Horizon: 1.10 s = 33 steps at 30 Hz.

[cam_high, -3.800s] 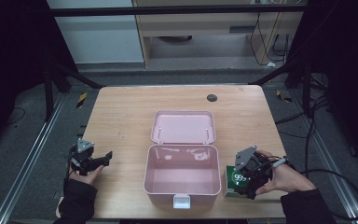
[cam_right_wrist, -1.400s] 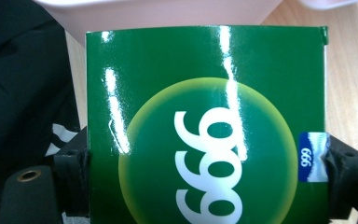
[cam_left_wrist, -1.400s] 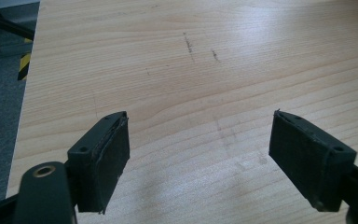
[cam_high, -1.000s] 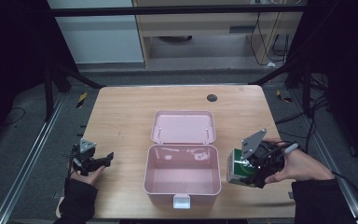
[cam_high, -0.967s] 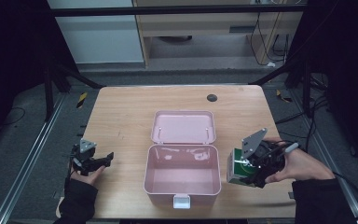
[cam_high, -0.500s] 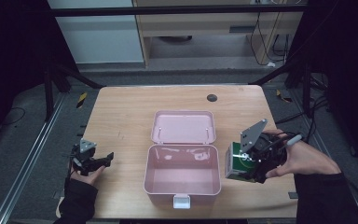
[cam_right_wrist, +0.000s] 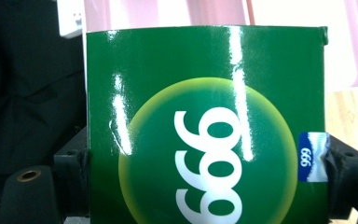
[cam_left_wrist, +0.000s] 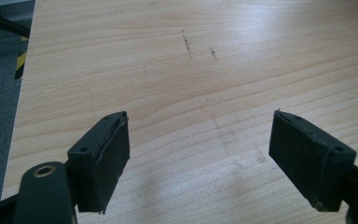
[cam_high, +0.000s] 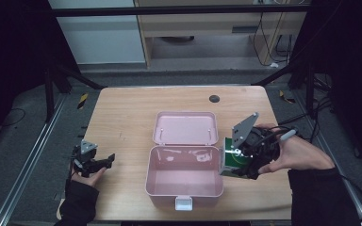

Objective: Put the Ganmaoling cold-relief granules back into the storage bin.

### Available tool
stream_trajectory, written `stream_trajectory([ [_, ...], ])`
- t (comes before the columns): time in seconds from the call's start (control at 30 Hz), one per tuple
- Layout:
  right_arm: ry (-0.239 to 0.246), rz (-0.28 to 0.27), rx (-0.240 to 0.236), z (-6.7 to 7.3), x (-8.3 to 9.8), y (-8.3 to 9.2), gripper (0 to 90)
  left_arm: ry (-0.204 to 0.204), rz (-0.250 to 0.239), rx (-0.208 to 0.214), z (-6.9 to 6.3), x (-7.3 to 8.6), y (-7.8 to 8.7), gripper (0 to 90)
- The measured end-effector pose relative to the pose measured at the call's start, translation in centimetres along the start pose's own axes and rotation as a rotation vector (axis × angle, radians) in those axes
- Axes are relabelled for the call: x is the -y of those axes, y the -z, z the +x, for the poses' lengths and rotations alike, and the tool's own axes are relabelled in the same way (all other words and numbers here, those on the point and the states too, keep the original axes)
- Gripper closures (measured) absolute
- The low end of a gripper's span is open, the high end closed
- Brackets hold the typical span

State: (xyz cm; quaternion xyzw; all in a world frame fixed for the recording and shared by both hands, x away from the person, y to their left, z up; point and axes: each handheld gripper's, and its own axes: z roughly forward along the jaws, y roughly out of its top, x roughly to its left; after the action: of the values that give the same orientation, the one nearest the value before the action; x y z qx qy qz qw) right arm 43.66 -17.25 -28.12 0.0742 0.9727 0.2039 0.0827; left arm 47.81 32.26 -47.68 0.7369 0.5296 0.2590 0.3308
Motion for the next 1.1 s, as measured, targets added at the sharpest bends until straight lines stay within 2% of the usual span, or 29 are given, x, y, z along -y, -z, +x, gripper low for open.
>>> stream_trajectory([
  [0.07, 0.0, -0.004, 0.01, -0.1, -0.3, 0.0, 16.0, 0.0, 0.0, 0.0, 0.0, 0.0, 0.0, 19.5],
  [0.17, -0.002, -0.039, 0.036, -0.4, -0.9, 0.0, 16.0, -0.002, 0.001, 0.0, 0.0, 0.0, 0.0, 19.4],
  [0.23, -0.002, -0.052, 0.034, -0.6, -1.2, -0.1, 16.0, -0.001, 0.0, 0.0, 0.0, 0.0, 0.0, 19.4],
  [0.4, 0.003, -0.042, 0.031, -0.7, -2.1, -0.7, 15.9, 0.0, -0.001, 0.0, 0.0, 0.0, 0.0, 19.5],
  [0.67, 0.021, -0.071, 0.025, -0.9, -3.5, -1.8, 15.9, 0.0, -0.002, -0.001, 0.0, 0.0, 0.0, 19.5],
  [1.1, 0.031, -0.077, 0.006, -1.0, -4.6, -3.6, 15.8, 0.001, -0.003, -0.001, 0.0, 0.0, 0.0, 19.6],
])
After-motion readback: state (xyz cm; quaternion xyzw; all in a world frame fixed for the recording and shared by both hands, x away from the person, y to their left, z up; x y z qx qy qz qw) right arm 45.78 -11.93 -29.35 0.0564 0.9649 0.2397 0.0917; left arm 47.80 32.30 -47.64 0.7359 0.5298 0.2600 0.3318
